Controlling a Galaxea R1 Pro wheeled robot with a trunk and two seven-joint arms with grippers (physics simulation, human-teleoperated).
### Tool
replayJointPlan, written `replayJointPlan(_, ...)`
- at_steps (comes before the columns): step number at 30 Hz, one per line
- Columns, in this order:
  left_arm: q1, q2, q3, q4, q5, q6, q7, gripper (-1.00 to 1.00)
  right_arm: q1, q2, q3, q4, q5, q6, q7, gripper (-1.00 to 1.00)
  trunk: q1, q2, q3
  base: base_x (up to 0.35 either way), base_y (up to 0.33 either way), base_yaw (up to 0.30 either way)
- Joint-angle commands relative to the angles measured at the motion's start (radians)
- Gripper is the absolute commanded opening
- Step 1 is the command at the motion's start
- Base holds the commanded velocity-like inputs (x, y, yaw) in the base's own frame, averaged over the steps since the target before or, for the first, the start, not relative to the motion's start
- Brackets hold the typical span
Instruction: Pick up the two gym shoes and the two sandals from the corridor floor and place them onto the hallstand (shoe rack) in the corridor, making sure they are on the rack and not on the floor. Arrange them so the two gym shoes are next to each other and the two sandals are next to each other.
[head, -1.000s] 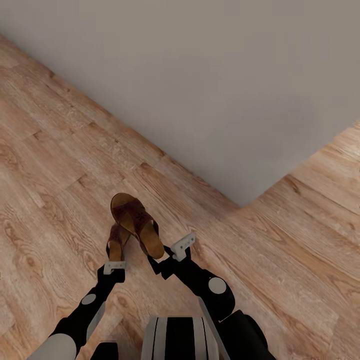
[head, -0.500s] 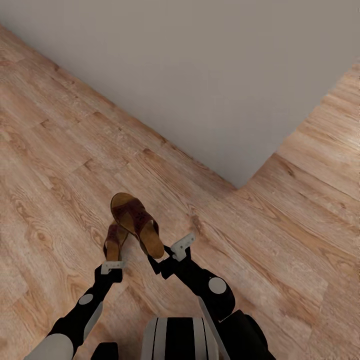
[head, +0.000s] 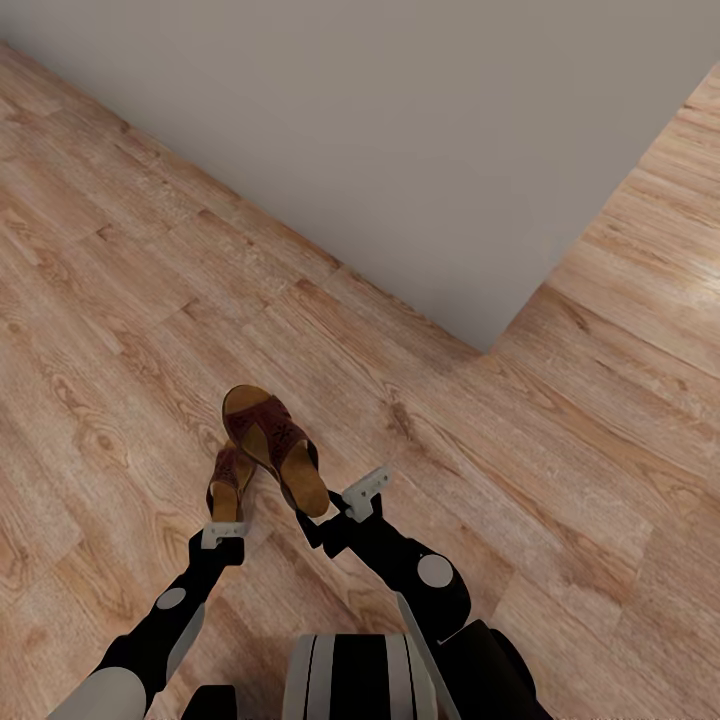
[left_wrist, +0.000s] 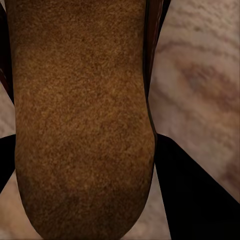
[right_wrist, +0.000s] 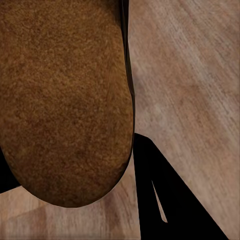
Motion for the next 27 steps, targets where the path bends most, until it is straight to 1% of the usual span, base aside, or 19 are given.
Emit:
replayJointPlan(1, 0.0, -0.001, 0.007, 0.001, -0.003, -0.002, -0.009, -1.0, 0.0, 0.0, -0.001, -0.001, 0.006, 0.006, 0.004, -1.0, 0.0, 0.0, 0.0, -0.019, 0.006, 0.0)
replayJointPlan(2, 0.0, -0.001, 0.007, 0.001, -0.003, -0.002, -0.009, -1.0, 0.0, 0.0, -0.002, -0.001, 0.006, 0.005, 0.004, -1.0, 0.0, 0.0, 0.0, -0.015, 0.005, 0.0)
replayJointPlan(6, 0.0, -0.002, 0.006, -0.001, -0.004, 0.0, -0.011, -1.0, 0.0, 0.0, -0.013, 0.0, 0.011, 0.002, 0.0, -1.0, -0.002, 0.001, 0.015, -0.001, 0.0, 0.0)
replayJointPlan(7, 0.0, -0.002, 0.006, -0.001, -0.005, 0.0, -0.01, -1.0, 0.0, 0.0, -0.042, 0.0, 0.012, 0.001, 0.0, -1.0, -0.002, 0.001, 0.019, 0.0, 0.0, 0.0)
replayJointPlan(8, 0.0, -0.002, 0.006, -0.001, -0.005, 0.0, -0.01, -1.0, 0.0, 0.0, -0.053, 0.0, 0.012, 0.001, 0.0, -1.0, -0.003, 0.001, 0.023, 0.0, 0.0, 0.0)
replayJointPlan(10, 0.0, -0.001, 0.006, -0.001, -0.006, 0.0, -0.01, -1.0, 0.0, 0.0, -0.098, 0.002, 0.012, 0.0, 0.0, -1.0, -0.004, 0.002, 0.03, 0.0, 0.0, 0.0)
replayJointPlan(13, 0.0, -0.001, 0.006, -0.001, -0.006, 0.0, -0.009, -1.0, 0.0, 0.0, -0.125, 0.002, 0.013, -0.006, 0.001, -1.0, -0.005, 0.002, 0.042, 0.0, 0.0, -0.002)
replayJointPlan(15, 0.0, 0.0, 0.007, -0.001, -0.005, 0.001, -0.008, -1.0, 0.0, 0.0, -0.135, 0.004, 0.014, -0.019, 0.001, -1.0, -0.006, 0.003, 0.05, 0.0, 0.0, -0.053)
replayJointPlan(19, 0.0, 0.002, 0.008, -0.001, -0.004, 0.001, -0.007, -1.0, 0.0, 0.0, -0.152, 0.016, 0.015, -0.049, 0.0, -1.0, -0.008, 0.004, 0.067, 0.0, 0.0, -0.188)
replayJointPlan(22, 0.0, 0.011, 0.008, 0.0, -0.004, 0.002, -0.007, -1.0, 0.0, -0.023, -0.172, 0.029, 0.014, -0.065, -0.001, -1.0, -0.009, 0.004, 0.081, 0.0, 0.0, -0.246)
replayJointPlan(23, 0.0, 0.021, 0.008, 0.001, -0.003, 0.003, -0.007, -1.0, 0.0, -0.038, -0.181, 0.036, 0.013, -0.072, -0.001, -1.0, -0.01, 0.005, 0.086, 0.0, 0.0, -0.26)
replayJointPlan(24, 0.0, 0.028, 0.008, 0.001, -0.003, 0.004, -0.006, -1.0, 0.0, -0.045, -0.185, 0.039, 0.013, -0.075, -0.001, -1.0, -0.01, 0.005, 0.091, 0.0, 0.0, -0.262)
replayJointPlan(25, 0.001, 0.041, 0.008, 0.002, -0.002, 0.005, -0.006, -1.0, 0.0, -0.057, -0.193, 0.048, 0.013, -0.082, -0.001, -1.0, -0.011, 0.005, 0.095, 0.0, 0.0, -0.266)
replayJointPlan(27, 0.002, 0.054, 0.009, 0.003, -0.001, 0.005, -0.006, -1.0, 0.001, -0.067, -0.203, 0.061, 0.012, -0.09, -0.001, -1.0, -0.011, 0.006, 0.105, 0.0, 0.0, -0.268)
